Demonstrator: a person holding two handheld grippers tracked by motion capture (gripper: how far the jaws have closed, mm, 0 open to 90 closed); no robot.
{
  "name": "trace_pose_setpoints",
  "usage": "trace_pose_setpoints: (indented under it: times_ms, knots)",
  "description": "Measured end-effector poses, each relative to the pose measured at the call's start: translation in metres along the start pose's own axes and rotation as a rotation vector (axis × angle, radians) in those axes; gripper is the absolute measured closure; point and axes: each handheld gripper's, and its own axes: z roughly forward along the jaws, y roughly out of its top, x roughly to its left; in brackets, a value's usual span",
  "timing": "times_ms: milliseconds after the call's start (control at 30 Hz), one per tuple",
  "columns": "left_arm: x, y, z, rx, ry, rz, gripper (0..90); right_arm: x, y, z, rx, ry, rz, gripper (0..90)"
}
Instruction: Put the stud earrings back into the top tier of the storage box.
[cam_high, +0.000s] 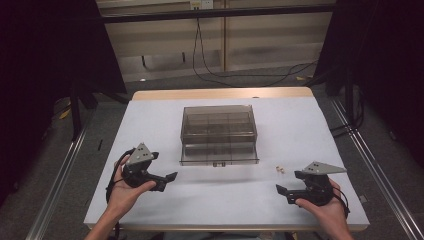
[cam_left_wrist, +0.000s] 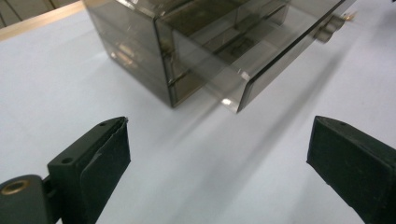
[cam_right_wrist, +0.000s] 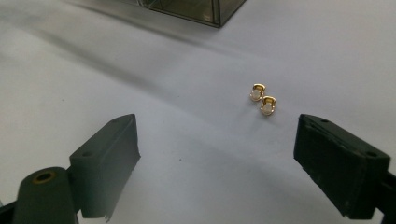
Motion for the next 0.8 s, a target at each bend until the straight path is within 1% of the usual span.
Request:
trace_pose_setpoints:
  times_ms: [33,100,133,167,200,233,300,367,467,533,600,633,667,700,767,800]
  knots:
    - [0.000,-0.003,-0.001,0.002,0.001,-0.010,5.9,0.001,0.001,0.001,0.004,-0.001,-0.004,15.7]
    - [0.001,-0.009,-0.003,0.021,-0.003,-0.005,6.0,0.001,0.003,0.002,0.013,0.005,-0.020,17.4]
    - [0.002,-0.012,-0.004,0.017,-0.032,-0.004,5.8,0.002,0.004,0.003,0.018,0.004,-0.026,17.8]
    - [0.002,-0.015,-0.005,0.014,-0.039,-0.007,5.1,0.002,0.006,0.004,0.019,0.009,-0.029,18.8]
    - [0.000,-0.018,-0.006,0.016,-0.020,-0.008,5.3,0.002,0.007,0.004,0.027,0.011,-0.039,19.1]
    - [-0.001,-0.021,-0.008,0.014,-0.017,-0.004,5.1,0.002,0.007,0.004,0.030,0.008,-0.040,19.8]
    - [-0.002,-0.025,-0.011,0.010,-0.028,0.007,4.5,0.002,0.009,0.004,0.035,0.022,-0.042,21.4]
    - [-0.005,-0.029,-0.013,0.011,-0.016,-0.001,4.4,0.000,0.010,0.004,0.040,0.036,-0.041,25.2]
    - [-0.009,-0.033,-0.016,0.014,-0.014,-0.007,4.3,-0.004,0.012,0.004,0.049,0.071,-0.039,30.1]
    - [-0.012,-0.037,-0.017,0.010,-0.007,-0.018,4.1,-0.005,0.014,0.004,0.053,0.079,-0.044,33.4]
    - [-0.015,-0.038,-0.020,0.013,-0.005,-0.020,4.1,-0.005,0.015,0.003,0.057,0.091,-0.046,36.6]
    - [-0.017,-0.039,-0.022,0.010,-0.003,-0.018,4.1,-0.005,0.016,0.003,0.055,0.090,-0.049,36.6]
    - [-0.018,-0.040,-0.023,0.008,-0.007,-0.019,4.1,-0.006,0.017,0.002,0.052,0.087,-0.050,38.8]
    - [-0.021,-0.042,-0.024,0.006,-0.002,-0.021,4.1,-0.006,0.018,0.001,0.050,0.087,-0.052,41.0]
    - [-0.027,-0.044,-0.026,0.020,0.008,-0.013,4.3,-0.008,0.021,-0.003,0.042,0.093,-0.058,44.6]
    - [-0.029,-0.045,-0.027,0.019,0.011,-0.007,4.8,-0.010,0.023,-0.003,0.041,0.095,-0.058,45.9]
